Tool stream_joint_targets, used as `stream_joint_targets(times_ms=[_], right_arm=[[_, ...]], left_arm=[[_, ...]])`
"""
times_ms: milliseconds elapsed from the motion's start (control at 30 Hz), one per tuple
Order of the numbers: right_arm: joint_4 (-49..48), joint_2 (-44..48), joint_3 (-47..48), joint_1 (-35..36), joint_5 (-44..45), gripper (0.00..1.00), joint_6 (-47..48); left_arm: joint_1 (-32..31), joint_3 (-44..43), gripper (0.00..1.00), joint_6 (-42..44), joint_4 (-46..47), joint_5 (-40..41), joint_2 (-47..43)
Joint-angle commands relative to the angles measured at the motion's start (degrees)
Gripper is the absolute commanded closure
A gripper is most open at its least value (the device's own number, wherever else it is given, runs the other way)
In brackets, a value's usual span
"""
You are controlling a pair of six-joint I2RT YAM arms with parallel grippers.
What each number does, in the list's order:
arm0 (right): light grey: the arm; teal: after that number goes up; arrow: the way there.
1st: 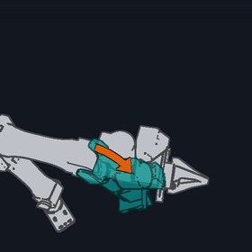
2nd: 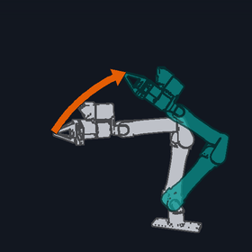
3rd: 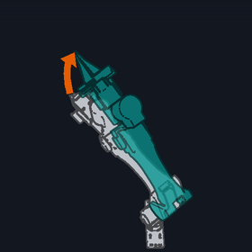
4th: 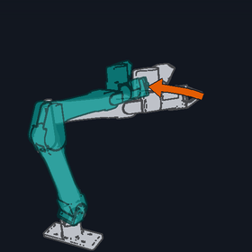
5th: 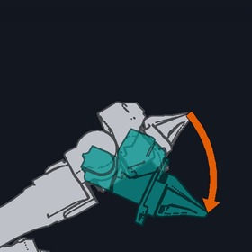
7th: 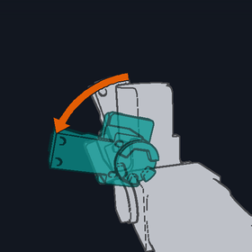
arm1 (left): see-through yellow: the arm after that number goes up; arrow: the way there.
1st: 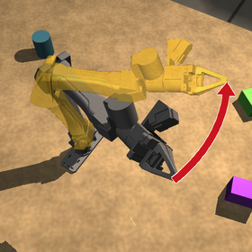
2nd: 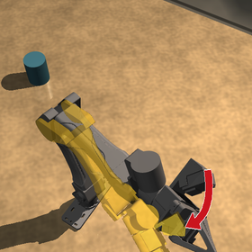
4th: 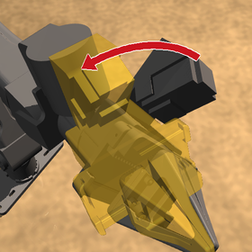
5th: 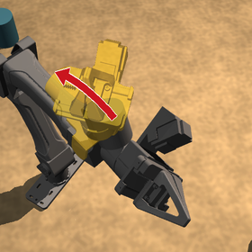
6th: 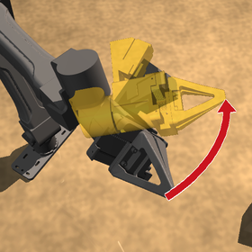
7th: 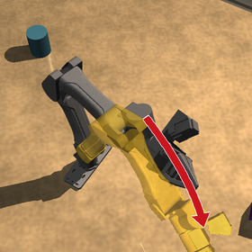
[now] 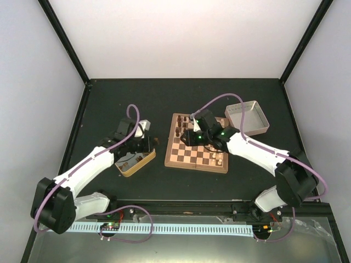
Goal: Set up the chess pieces on the board
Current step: Pick up the chess piece from the storage box.
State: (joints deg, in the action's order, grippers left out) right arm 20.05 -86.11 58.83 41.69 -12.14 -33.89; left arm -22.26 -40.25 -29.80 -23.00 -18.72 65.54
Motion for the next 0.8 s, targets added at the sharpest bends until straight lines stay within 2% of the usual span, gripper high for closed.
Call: stream_joint_targets(times_ms=[0,167,300,433,533,600,767], right_arm=[[-6.1,3.8,-2.8,-0.2,1.8,0.66,-3.1],[-7.7,6.1,-5.5,-0.5,1.8,0.58,-3.3],[-8.9,7.6,-8.1,-1.2,-0.6,0.56,-1.9],[-12.7,11.8,-14.4,-1.9,0.1,0.56,5.5],[-20.0,15.7,-20.3,-2.2,-1.9,0.64,11.6],[-23.2,18.5,-22.9,-2.2,-2.2,0.65,14.5],[-28.6,23.3,-27.2,-2.2,-3.9,0.62,21.5]], left_arm=[[-5.6,-3.5,0.91,3.9,2.7,-3.3,2.4],[-10.9,-5.7,0.92,6.8,5.5,-5.9,6.3],[-13.6,-9.0,0.91,8.2,5.2,-6.9,10.9],[-15.3,-12.5,0.91,8.0,3.4,-7.4,13.0],[-15.9,-15.0,0.91,7.4,1.3,-8.7,14.0],[-16.4,-16.6,0.91,7.1,-0.3,-9.8,14.1],[-18.0,-20.1,0.9,6.4,-3.6,-12.4,13.3]])
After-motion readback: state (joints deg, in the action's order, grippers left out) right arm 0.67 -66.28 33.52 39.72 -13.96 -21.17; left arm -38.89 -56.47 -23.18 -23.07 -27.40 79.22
